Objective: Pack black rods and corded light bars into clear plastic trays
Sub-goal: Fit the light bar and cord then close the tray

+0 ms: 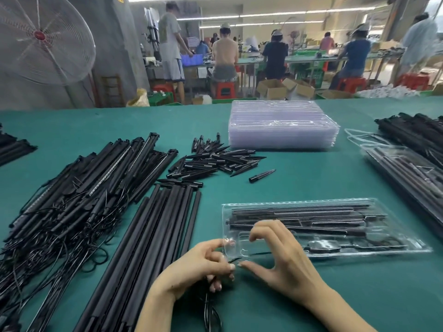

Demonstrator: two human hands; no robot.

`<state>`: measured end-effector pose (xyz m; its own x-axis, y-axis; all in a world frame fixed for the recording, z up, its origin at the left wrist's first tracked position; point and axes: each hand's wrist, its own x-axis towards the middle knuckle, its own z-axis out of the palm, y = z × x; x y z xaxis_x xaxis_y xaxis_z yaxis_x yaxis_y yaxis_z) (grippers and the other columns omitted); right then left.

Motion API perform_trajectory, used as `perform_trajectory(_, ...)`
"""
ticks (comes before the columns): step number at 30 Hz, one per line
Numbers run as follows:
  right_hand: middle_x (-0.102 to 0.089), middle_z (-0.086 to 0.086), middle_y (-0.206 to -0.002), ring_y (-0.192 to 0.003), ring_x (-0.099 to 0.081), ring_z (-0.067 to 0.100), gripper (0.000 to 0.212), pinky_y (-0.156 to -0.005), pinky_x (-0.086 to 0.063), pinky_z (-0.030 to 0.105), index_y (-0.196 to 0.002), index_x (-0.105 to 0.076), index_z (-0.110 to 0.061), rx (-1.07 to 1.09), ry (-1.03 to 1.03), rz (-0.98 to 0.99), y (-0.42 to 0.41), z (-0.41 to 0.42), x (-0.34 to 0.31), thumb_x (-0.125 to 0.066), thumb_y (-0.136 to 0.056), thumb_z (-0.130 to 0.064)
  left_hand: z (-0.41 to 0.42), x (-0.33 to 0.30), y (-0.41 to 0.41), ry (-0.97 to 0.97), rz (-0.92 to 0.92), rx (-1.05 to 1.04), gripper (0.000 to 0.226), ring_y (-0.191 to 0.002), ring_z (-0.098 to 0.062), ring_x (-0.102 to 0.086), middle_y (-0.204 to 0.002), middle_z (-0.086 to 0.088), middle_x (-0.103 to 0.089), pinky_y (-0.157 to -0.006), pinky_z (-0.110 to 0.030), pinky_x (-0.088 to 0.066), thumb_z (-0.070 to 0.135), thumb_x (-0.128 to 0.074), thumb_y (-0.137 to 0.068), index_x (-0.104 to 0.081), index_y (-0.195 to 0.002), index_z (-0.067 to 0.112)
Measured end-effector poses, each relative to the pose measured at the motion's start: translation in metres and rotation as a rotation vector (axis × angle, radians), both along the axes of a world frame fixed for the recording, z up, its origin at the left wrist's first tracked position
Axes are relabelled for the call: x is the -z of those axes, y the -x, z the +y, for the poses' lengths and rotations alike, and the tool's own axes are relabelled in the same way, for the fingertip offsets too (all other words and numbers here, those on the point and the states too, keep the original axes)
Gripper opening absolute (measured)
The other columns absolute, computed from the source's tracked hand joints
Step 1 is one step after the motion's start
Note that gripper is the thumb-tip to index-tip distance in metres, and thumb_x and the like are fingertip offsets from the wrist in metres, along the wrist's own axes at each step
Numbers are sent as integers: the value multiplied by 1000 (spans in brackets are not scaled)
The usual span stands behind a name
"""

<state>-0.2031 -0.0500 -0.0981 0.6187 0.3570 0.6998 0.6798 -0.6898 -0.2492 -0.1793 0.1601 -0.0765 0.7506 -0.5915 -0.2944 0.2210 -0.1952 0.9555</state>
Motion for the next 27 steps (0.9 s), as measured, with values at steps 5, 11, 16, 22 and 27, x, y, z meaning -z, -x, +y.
perform_trajectory(5, -60, -2, -80, -69, -55, 18, 24, -61, -48, 31, -81, -68, -14, 78, 157, -77, -3, -6, -3, -63, -88, -37, -5, 1, 0, -64, -81, -83, 40, -43, -14, -53, -64, 3, -54, -40, -19, -41, 2, -63, -76, -62, -111, 20)
perform_trajectory(11, -55, 1, -67, -58, -47, 21, 29, -53, -43, 33, -66, -62, -12, 46, 352, -340, -5, 1, 0, -58, -94, -20, -1, 5, -1, -379, -321, -264, 40, -48, -11, -57, -62, 10, -61, -51, -21, -46, 9, -66, -87, -58, -125, 19)
perform_trajectory(16, -55, 3, -71, -61, -47, 22, 28, -57, -44, 33, -69, -62, -8, -23, 239, -278, -5, 1, 3, -56, -95, -19, -4, -10, -5, -829, -763, -336, 12, -68, 8, -50, -76, 27, -60, -58, -12, -33, 44, -58, -90, -69, -92, 40)
perform_trajectory(22, -54, 2, -72, -64, -47, 21, 27, -60, -44, 31, -70, -59, -9, -26, 257, -225, -11, 4, 7, -56, -95, -19, -9, 2, -22, -868, -883, -389, 9, -88, 1, -50, -81, 22, -61, -78, -27, -17, 43, -57, -91, -59, -83, 40)
perform_trajectory(27, -64, 3, -102, -92, -60, 21, 21, -77, -48, 33, -79, -62, -12, 2, 241, -138, -10, 3, 9, -56, -94, -25, -14, 0, -21, -775, -812, -470, 29, -112, -6, -42, -112, 17, -48, -84, -26, -19, 17, -60, -90, -51, -111, 35)
